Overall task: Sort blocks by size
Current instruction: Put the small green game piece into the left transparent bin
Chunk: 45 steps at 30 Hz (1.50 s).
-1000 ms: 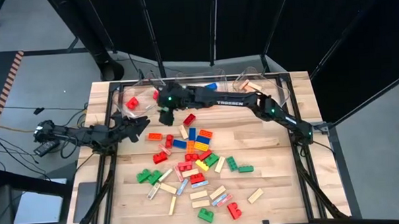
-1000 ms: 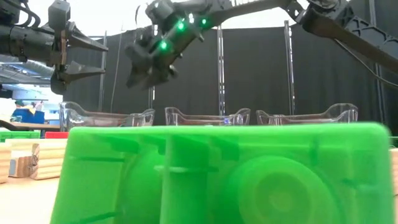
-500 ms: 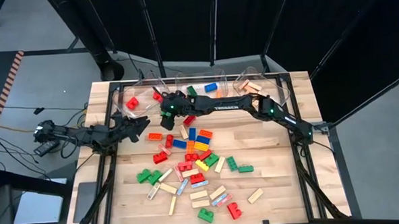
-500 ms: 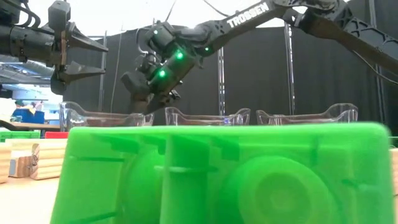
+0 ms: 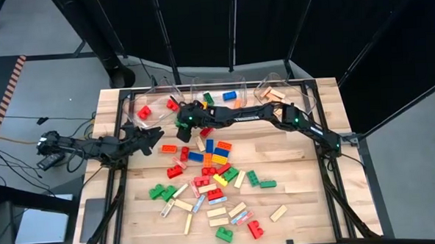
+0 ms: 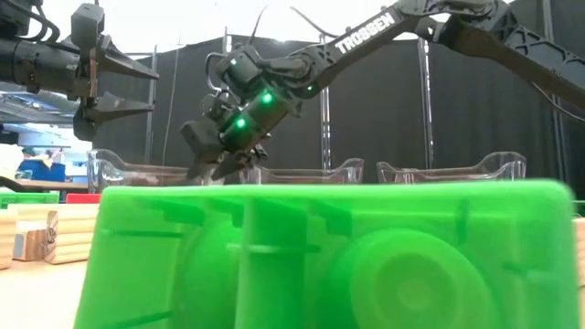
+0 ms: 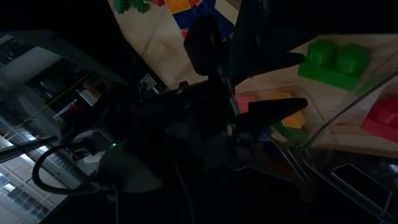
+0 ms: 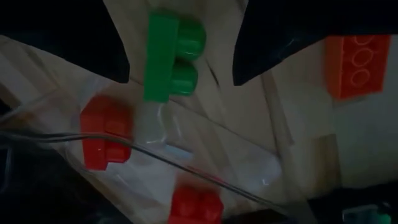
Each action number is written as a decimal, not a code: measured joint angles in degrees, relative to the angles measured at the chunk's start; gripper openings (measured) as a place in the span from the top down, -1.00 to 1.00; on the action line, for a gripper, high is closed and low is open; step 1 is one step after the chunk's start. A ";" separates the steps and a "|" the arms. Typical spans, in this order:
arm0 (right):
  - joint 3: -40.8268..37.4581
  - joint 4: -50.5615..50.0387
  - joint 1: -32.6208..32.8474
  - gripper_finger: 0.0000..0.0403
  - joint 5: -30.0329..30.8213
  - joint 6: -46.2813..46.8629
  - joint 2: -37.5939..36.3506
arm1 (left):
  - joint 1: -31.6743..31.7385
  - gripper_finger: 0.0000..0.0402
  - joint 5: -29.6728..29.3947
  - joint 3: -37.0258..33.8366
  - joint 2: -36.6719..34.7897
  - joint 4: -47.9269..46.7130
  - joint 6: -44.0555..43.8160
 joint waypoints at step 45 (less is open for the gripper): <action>-5.75 7.86 3.09 -0.24 8.44 1.22 0.00 | 0.02 -0.34 -0.11 -0.02 -0.02 -4.13 0.00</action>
